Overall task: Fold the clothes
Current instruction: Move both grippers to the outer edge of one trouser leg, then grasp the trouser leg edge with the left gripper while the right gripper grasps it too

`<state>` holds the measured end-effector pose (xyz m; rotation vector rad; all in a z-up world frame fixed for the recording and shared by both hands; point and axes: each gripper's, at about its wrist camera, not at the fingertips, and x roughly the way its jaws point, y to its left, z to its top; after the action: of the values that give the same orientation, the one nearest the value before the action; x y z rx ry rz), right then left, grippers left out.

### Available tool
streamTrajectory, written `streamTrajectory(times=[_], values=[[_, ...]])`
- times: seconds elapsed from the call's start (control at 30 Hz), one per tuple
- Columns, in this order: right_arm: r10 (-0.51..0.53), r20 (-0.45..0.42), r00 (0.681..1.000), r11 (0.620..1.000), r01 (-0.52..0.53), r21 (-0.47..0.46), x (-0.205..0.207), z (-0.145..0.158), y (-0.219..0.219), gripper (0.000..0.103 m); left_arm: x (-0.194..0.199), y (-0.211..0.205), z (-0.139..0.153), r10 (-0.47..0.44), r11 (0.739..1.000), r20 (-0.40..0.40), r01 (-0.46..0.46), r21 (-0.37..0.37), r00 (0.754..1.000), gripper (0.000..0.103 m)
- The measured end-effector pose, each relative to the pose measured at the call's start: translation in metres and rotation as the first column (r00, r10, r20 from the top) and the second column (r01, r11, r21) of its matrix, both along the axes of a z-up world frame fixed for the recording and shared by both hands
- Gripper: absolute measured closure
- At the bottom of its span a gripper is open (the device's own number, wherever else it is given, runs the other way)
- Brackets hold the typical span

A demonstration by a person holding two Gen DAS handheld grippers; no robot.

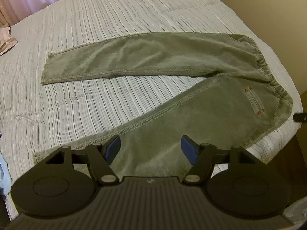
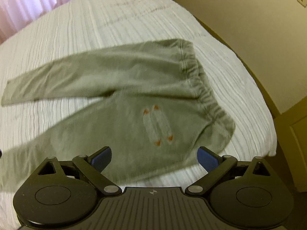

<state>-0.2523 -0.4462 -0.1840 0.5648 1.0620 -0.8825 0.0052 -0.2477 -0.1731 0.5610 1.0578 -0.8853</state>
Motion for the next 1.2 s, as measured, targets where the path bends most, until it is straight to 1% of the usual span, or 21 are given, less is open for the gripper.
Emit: streamTrajectory(times=[0.13, 0.27, 0.37, 0.47, 0.5, 0.53, 0.57, 0.63, 0.77, 0.83, 0.87, 0.9, 0.93, 1.03, 1.1, 1.2], values=[[0.022, 0.027, 0.999, 1.0, -0.022, -0.021, 0.008, -0.006, -0.038, 0.005, 0.011, -0.013, -0.005, 0.039, 0.999, 0.008, -0.039, 0.0, 0.999, 0.037], [0.091, 0.04, 0.995, 0.996, -0.091, 0.008, 0.02, -0.02, -0.076, 0.005, 0.021, -0.038, -0.012, 0.073, 0.997, 0.018, -0.074, 0.003, 0.997, 0.037], [0.123, 0.054, 0.991, 0.992, -0.124, 0.023, 0.025, -0.035, -0.107, 0.005, 0.027, -0.065, -0.022, 0.076, 0.997, 0.031, -0.077, 0.012, 0.997, 0.037], [0.157, 0.059, 0.986, 0.986, -0.16, 0.046, 0.032, -0.051, -0.141, 0.005, 0.034, -0.097, -0.033, 0.049, 0.999, 0.034, -0.05, 0.01, 0.998, 0.037], [0.174, 0.067, 0.983, 0.982, -0.178, 0.059, 0.036, -0.056, -0.154, 0.005, 0.037, -0.11, -0.037, 0.039, 0.999, 0.032, -0.039, 0.011, 0.999, 0.04], [0.187, 0.081, 0.979, 0.979, -0.193, 0.07, 0.04, -0.06, -0.167, 0.005, 0.041, -0.121, -0.041, 0.028, 1.0, 0.031, -0.028, 0.011, 0.999, 0.044], [0.2, 0.093, 0.975, 0.975, -0.207, 0.08, 0.044, -0.063, -0.179, 0.005, 0.044, -0.132, -0.045, 0.017, 1.0, 0.032, -0.018, 0.013, 0.999, 0.045], [0.219, 0.114, 0.969, 0.969, -0.229, 0.089, 0.053, -0.068, -0.205, 0.005, 0.053, -0.158, -0.053, -0.006, 1.0, 0.045, 0.005, 0.023, 0.999, 0.046], [0.254, 0.17, 0.952, 0.957, -0.272, 0.096, 0.074, -0.077, -0.256, 0.005, 0.076, -0.203, -0.065, -0.032, 0.999, 0.041, 0.031, 0.009, 0.999, 0.047], [0.288, 0.185, 0.94, 0.947, -0.308, 0.093, 0.086, -0.082, -0.279, 0.005, 0.091, -0.225, -0.072, -0.039, 0.999, 0.028, 0.04, -0.008, 0.999, 0.048], [0.313, 0.188, 0.931, 0.939, -0.333, 0.082, 0.093, -0.083, -0.287, 0.011, 0.098, -0.235, -0.076, -0.049, 0.999, 0.022, 0.049, -0.016, 0.999, 0.049], [0.34, 0.188, 0.921, 0.931, -0.359, 0.073, 0.1, -0.085, -0.296, 0.029, 0.105, -0.246, -0.08, -0.06, 0.998, 0.015, 0.06, -0.024, 0.998, 0.051], [0.372, 0.181, 0.91, 0.918, -0.39, 0.073, 0.107, -0.088, -0.305, 0.035, 0.112, -0.256, -0.084, -0.075, 0.997, 0.007, 0.075, -0.03, 0.997, 0.053], [0.45, 0.166, 0.877, 0.884, -0.464, 0.053, 0.128, -0.096, -0.324, 0.036, 0.13, -0.283, -0.094, -0.143, 0.988, -0.009, 0.142, -0.051, 0.99, 0.056], [0.494, 0.156, 0.855, 0.862, -0.505, 0.042, 0.137, -0.101, -0.333, 0.036, 0.14, -0.299, -0.099, -0.206, 0.976, 0.01, 0.207, -0.062, 0.978, 0.056], [0.552, 0.143, 0.821, 0.826, -0.563, 0.041, 0.154, -0.11, -0.347, 0.036, 0.156, -0.313, -0.11, -0.283, 0.958, 0.026, 0.284, -0.039, 0.959, 0.057]])
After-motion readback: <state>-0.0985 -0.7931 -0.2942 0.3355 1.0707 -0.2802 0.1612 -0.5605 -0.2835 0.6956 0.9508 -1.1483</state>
